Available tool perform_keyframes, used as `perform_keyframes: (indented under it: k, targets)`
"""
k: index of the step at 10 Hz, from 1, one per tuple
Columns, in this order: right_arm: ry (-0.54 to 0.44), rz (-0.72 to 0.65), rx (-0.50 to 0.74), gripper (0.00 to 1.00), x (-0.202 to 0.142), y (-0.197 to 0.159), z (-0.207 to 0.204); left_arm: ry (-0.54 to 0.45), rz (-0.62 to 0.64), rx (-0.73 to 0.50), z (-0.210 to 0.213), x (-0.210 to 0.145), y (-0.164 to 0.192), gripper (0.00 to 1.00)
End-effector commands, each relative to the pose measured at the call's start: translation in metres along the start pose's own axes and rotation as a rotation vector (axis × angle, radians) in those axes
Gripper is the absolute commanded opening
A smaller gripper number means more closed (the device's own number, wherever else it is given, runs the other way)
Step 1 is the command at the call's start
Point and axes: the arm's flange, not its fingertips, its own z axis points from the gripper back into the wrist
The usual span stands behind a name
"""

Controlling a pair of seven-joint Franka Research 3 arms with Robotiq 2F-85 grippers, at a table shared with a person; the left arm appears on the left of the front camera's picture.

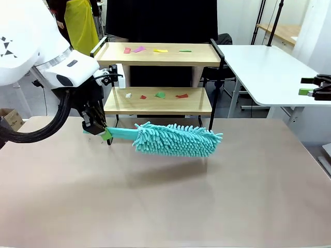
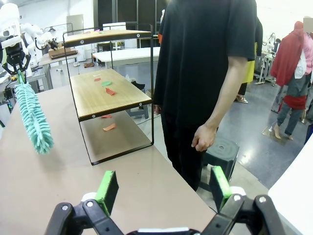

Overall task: Clean the shelf.
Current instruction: Clean the specific section of the Shelf indicated by the human with the Duster.

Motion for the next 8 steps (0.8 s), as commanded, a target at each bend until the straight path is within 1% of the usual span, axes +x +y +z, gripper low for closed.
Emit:
perform_keyframes:
  k: [1,2,3,4,6,7,8]
  targets:
    - [-0.003,0.005,-0.001,1.0,0.003,0.0,-0.002,-0.003,0.011,0.012,0.01,0.006,-0.004,0.13]
    - [-0.003,0.005,-0.001,1.0,0.003,0.0,-0.002,0.0,0.0,0.0,0.0,0.0,0.0,0.13]
    - [-0.003,0.005,-0.001,1.0,0.003,0.0,-0.002,0.025,0.108,-0.067,0.004,0.02,0.013,0.13]
    - [-0.003,0.005,-0.001,1.0,0.003,0.0,-0.002,0.048,0.176,-0.086,0.001,0.033,0.016,0.13]
    - [-0.003,0.005,-0.001,1.0,0.003,0.0,-0.002,0.058,0.309,-0.104,-0.002,0.047,0.012,0.13]
    - [-0.003,0.005,-0.001,1.0,0.003,0.0,-0.002,0.079,0.41,-0.092,-0.004,0.056,0.01,0.13]
    - [-0.003,0.005,-0.001,1.0,0.003,0.0,-0.002,0.074,0.48,-0.103,-0.006,0.064,0.005,0.13]
